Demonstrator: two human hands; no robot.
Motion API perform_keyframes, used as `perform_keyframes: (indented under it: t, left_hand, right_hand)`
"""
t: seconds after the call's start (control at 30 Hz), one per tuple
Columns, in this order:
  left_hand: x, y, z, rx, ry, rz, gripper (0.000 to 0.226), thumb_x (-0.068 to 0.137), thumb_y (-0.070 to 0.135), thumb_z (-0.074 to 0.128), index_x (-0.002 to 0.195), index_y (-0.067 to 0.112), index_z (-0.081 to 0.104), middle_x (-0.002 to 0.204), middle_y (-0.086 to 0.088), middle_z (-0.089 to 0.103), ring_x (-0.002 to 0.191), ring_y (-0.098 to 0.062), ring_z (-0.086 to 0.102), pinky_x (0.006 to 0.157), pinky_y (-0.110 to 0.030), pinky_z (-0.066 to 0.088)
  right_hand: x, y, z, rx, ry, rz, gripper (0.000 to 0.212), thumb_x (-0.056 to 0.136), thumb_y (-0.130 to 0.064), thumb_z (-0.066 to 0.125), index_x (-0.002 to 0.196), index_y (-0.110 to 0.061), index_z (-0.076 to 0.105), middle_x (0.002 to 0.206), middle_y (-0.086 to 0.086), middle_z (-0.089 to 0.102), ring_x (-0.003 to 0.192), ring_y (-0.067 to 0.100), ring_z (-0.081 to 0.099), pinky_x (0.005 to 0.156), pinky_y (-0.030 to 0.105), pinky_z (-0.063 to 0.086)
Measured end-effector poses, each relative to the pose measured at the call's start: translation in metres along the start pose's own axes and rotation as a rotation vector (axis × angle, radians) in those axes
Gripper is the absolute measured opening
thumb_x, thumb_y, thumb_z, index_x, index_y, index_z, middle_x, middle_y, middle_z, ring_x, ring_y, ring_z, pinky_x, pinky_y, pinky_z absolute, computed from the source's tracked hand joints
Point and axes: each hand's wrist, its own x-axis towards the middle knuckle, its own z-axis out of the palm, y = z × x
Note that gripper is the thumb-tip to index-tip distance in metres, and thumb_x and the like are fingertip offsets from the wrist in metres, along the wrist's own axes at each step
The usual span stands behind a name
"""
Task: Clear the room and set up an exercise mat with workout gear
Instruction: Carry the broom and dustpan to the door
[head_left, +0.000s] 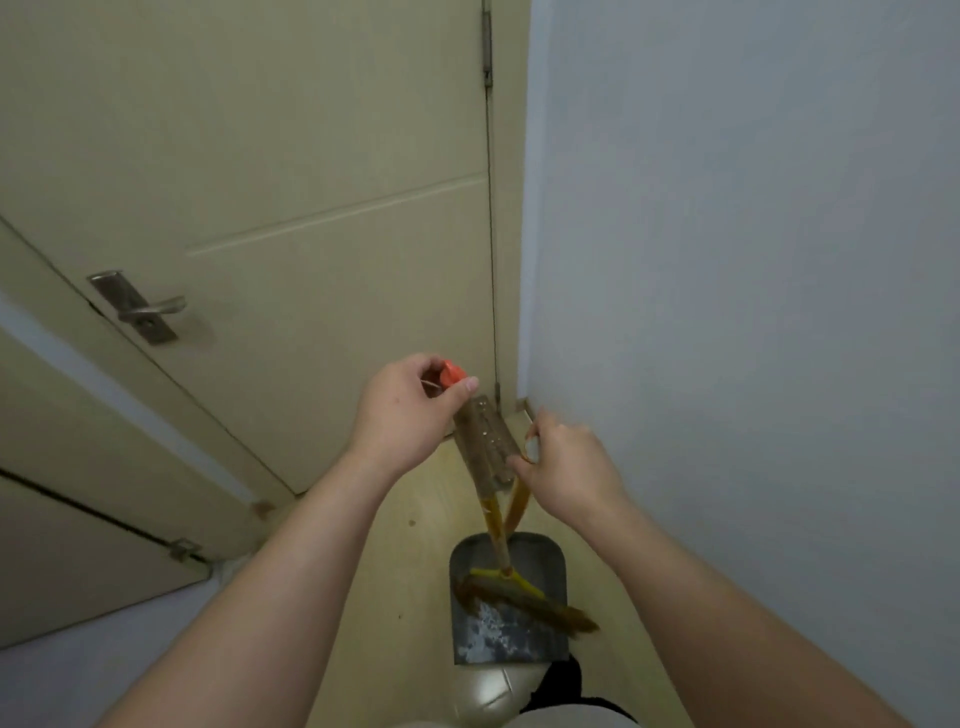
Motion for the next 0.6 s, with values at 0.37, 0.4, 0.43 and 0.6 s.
perform_keyframes:
  t: [0.37,0.4,0.43,0.6]
  left_hand:
    - [0.126,0.006,0.053,0.194,-0.226,0.107,0.026,0.092,0.041,0.068,0.109,0.023,0.072,0.097,0.008,0.069,0.087,-0.007,0.064,0.075,-0.023,0.050]
    - [0.136,0.006,0.056,0.193,-0.255,0.116,0.025,0.091,0.041,0.069,0.109,0.023,0.072,0.097,0.009,0.070,0.088,-0.008,0.064,0.075,-0.023,0.049]
    - [0.148,0.005,0.059,0.185,-0.288,0.132,0.025,0.091,0.041,0.070,0.108,0.023,0.073,0.096,0.009,0.070,0.088,-0.008,0.065,0.076,-0.024,0.049]
    - [0.213,-0.002,0.081,0.150,-0.469,0.237,0.025,0.086,0.041,0.075,0.105,0.026,0.073,0.090,0.011,0.069,0.084,-0.006,0.064,0.071,-0.021,0.049]
  right_hand:
    - [0.097,0.040,0.006,0.082,0.004,0.269,0.022,0.085,-0.028,0.077,0.088,-0.022,0.056,0.082,-0.003,0.061,0.069,0.009,0.057,0.050,0.021,0.043]
    - [0.104,0.042,0.007,0.073,0.010,0.294,0.020,0.085,-0.028,0.076,0.088,-0.020,0.058,0.082,-0.001,0.062,0.071,0.011,0.060,0.053,0.025,0.049]
    - [0.113,0.044,0.008,0.064,0.021,0.317,0.019,0.085,-0.028,0.076,0.090,-0.018,0.060,0.082,0.000,0.063,0.073,0.013,0.062,0.058,0.029,0.055]
    - [0.155,0.053,0.019,0.010,0.083,0.461,0.022,0.085,-0.031,0.076,0.086,-0.020,0.057,0.080,-0.001,0.060,0.069,0.013,0.060,0.062,0.030,0.058]
